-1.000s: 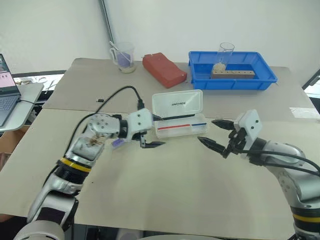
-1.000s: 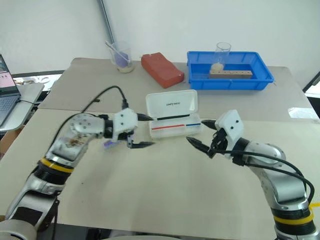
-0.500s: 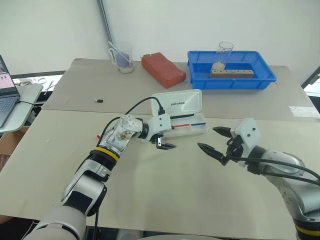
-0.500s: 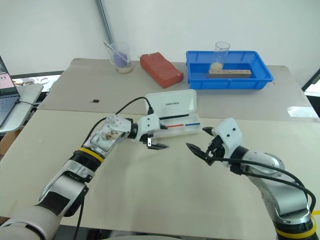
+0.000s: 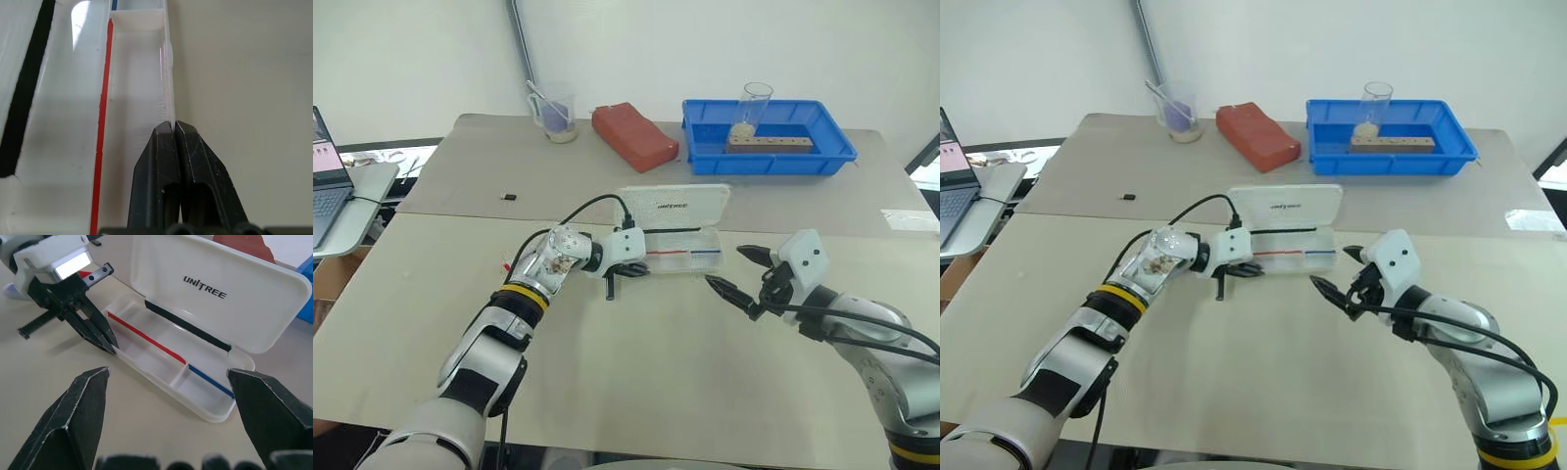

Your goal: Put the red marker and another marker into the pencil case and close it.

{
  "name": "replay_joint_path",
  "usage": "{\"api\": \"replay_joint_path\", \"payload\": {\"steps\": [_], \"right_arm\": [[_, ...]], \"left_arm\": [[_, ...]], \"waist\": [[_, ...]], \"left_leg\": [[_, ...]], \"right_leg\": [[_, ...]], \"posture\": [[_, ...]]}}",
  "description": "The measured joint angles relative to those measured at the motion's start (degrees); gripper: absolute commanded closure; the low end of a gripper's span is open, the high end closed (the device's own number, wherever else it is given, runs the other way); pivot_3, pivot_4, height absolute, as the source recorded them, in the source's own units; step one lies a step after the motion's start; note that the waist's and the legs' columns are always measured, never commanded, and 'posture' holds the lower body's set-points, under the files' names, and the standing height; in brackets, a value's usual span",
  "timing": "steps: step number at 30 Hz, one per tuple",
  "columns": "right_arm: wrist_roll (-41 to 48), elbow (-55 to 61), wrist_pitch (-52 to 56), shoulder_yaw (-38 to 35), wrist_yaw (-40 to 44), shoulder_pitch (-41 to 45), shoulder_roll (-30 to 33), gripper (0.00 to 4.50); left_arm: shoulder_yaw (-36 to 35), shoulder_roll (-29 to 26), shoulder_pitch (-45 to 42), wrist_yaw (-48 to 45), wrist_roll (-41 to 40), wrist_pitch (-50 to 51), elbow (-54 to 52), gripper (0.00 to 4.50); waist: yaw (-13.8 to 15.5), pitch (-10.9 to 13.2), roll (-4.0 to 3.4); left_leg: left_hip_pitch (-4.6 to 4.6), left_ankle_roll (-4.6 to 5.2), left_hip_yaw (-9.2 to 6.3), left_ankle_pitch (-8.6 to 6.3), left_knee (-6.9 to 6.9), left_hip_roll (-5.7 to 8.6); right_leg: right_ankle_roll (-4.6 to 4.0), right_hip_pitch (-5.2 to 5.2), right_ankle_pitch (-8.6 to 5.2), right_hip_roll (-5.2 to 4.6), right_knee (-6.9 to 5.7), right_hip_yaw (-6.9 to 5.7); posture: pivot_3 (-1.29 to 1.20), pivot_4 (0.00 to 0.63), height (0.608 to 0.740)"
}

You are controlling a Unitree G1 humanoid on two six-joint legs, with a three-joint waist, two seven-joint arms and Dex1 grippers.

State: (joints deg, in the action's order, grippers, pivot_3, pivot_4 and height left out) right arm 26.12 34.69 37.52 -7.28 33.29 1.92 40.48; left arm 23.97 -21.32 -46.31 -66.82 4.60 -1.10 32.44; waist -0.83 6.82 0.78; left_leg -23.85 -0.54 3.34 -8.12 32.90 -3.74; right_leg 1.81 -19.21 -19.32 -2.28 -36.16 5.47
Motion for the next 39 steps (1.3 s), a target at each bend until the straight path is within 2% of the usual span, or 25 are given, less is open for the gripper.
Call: {"api": "replay_joint_path", "payload": {"steps": [8, 13, 20, 23, 30, 31, 35, 39], "right_arm": [[2.93, 3.78, 0.31, -0.02, 6.09, -3.45, 3.21, 0.23], [4.52, 5.69, 1.41, 0.03, 6.76, -3.79, 3.26, 0.23], [4.24, 5.28, 1.57, 0.01, 7.29, -5.17, 3.68, 0.23], [3.75, 4.71, 1.54, 0.02, 7.31, -5.01, 3.7, 0.23], [3.26, 3.11, 1.53, 0.02, 7.45, -3.97, 3.7, 0.23], [3.26, 2.95, 1.54, 0.02, 7.52, -3.62, 3.7, 0.23], [3.27, 2.83, 1.54, 0.03, 7.79, -2.52, 3.7, 0.23], [3.28, 1.49, 1.54, 0.1, 7.9, -0.48, 3.71, 0.23]], "left_arm": [[-0.19, -5.45, 9.63, -5.25, -1.86, 5.14, -15.99, 4.47], [-0.14, -4.75, 12.53, -3.2, -1.72, 9.48, -22.09, 4.47], [0.64, -4.33, 14.97, -1.26, -1.43, 11.44, -24.9, 4.47], [0.64, -4.8, 14.96, -1.27, -1.37, 11.33, -24.94, 3.55], [0.7, -5.36, 14.96, -1.45, -1.3, 11.09, -25.01, 0.2], [0.69, -5.66, 14.94, -1.52, -1.33, 11.09, -25.37, 0.06], [-0.44, -7.43, 14.61, -2.12, -2.6, 11.81, -29.02, 0.06], [-4.77, -9.52, 12.05, -2.95, -7.1, 17.37, -35.0, 0.06]], "waist": [[0.24, -0.09, -0.14], [0.27, -0.07, -0.11], [0.12, -0.03, -0.04], [0.17, -0.02, -0.03], [0.13, -0.03, -0.03], [0.13, -0.03, -0.04], [0.17, -0.04, -0.06], [0.15, -0.06, -0.1]], "left_leg": [[0.02, 0.0, -0.05, 0.0, 0.1, -0.03], [0.02, 0.0, -0.06, 0.0, 0.15, -0.02], [0.02, 0.01, -0.1, 0.0, 0.13, -0.03], [0.02, 0.0, -0.1, 0.0, 0.14, -0.02], [0.02, 0.01, -0.1, 0.0, 0.14, -0.02], [0.02, 0.01, -0.1, 0.0, 0.14, -0.03], [0.02, 0.0, -0.1, 0.0, 0.13, -0.03], [0.02, 0.01, -0.1, 0.0, 0.15, -0.03]], "right_leg": [[0.0, 0.11, 0.0, 0.04, -0.04, -0.01], [0.0, 0.15, 0.0, 0.03, -0.02, 0.01], [0.0, 0.13, 0.0, 0.06, -0.03, 0.02], [0.0, 0.14, 0.0, 0.06, -0.02, 0.02], [-0.01, 0.13, 0.0, 0.06, -0.03, 0.02], [-0.01, 0.13, 0.0, 0.06, -0.03, 0.02], [-0.01, 0.14, 0.0, 0.07, -0.03, 0.01], [0.0, 0.14, 0.0, 0.06, -0.04, 0.02]], "posture": [[0.0, 0.15, 0.74], [0.0, 0.15, 0.74], [0.0, 0.15, 0.74], [0.0, 0.15, 0.74], [0.0, 0.15, 0.74], [0.0, 0.15, 0.74], [0.0, 0.15, 0.74], [0.0, 0.15, 0.74]]}}
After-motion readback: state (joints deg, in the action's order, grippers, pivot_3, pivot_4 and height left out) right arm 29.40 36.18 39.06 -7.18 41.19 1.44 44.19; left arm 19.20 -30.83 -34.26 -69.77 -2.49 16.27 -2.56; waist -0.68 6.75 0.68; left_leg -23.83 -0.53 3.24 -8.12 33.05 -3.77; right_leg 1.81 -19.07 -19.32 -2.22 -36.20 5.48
